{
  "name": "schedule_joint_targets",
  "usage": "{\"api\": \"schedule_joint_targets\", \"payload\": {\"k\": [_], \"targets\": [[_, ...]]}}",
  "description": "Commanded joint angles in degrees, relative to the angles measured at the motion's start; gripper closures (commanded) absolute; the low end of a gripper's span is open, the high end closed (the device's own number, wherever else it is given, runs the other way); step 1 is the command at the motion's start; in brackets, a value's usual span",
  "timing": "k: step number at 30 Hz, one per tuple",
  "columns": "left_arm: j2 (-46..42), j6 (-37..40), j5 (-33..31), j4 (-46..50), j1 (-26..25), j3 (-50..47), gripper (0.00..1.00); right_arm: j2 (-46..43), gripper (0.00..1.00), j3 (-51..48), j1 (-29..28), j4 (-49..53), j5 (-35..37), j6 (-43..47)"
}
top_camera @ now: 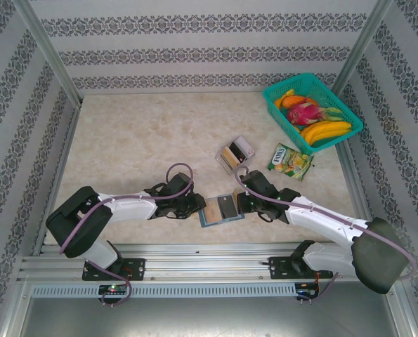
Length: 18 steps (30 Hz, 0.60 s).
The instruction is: Put the credit cards into the card holder
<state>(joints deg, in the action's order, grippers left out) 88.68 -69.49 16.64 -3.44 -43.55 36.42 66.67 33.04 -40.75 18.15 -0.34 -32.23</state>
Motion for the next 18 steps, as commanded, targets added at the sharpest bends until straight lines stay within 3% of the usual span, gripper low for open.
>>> {"api": "schedule_joint_targets", "payload": {"k": [1,12,18], "targets": [[1.9,0.1,0.6,-0.3,-0.9,1.0,0.63,-1.2,1.00,-1.5,0.3,-3.1,-4.6,-3.7],[1.7,0.2,0.4,-0.2,-1.0,1.1,0.63,-9.4,1.00,-3.0,3.8,-2.2,-8.5,-6.8],[1.8,0.2,0.4,-0.5,-1.0,1.2,0.63,-6.4,1.00,-2.5,3.8,-5.5,-15.4,-7.7]]}}
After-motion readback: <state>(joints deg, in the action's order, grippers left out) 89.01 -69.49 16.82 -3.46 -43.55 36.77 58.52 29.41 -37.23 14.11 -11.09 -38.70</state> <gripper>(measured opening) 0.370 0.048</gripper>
